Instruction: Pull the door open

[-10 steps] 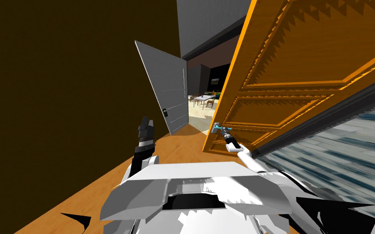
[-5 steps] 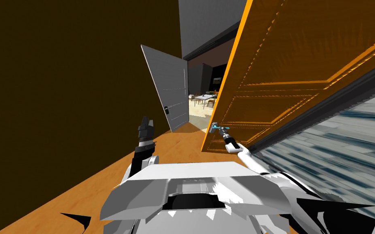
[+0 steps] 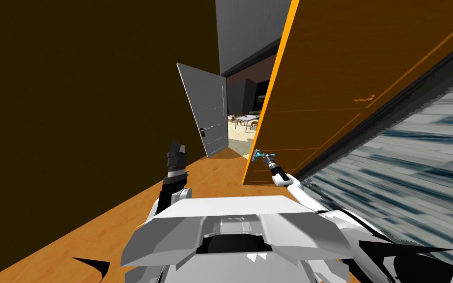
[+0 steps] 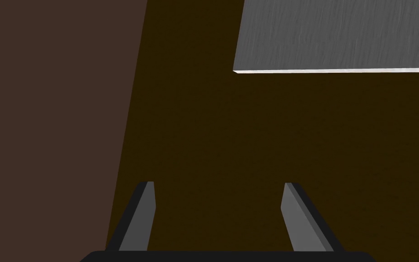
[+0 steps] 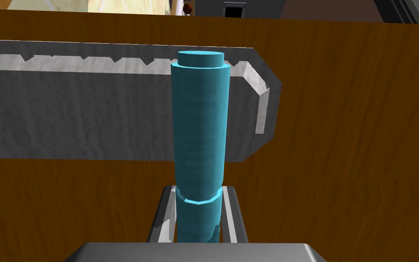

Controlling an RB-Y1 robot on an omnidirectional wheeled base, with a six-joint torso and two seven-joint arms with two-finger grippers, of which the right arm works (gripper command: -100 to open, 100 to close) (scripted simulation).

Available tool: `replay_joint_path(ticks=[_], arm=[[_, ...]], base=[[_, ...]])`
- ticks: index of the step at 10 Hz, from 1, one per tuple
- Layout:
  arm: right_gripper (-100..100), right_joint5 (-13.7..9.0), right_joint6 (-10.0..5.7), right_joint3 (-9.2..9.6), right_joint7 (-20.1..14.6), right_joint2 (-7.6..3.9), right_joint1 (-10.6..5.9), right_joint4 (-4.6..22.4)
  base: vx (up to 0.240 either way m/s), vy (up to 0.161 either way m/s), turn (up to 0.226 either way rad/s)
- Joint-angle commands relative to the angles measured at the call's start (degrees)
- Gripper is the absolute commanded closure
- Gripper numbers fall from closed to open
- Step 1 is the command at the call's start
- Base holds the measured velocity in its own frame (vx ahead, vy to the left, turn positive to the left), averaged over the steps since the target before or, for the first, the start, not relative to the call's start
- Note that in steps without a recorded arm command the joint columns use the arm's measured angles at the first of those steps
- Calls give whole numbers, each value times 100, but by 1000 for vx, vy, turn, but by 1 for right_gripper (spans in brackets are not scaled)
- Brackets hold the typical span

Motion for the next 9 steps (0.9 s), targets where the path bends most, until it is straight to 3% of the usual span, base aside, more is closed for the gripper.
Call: replay_joint_path(ticks=[1, 9], arm=[[100, 1, -99, 117, -99, -104, 66, -63], [100, 7, -597, 711, -601, -633, 398, -383]], base=[[-140, -58, 84], [-188, -93, 80]])
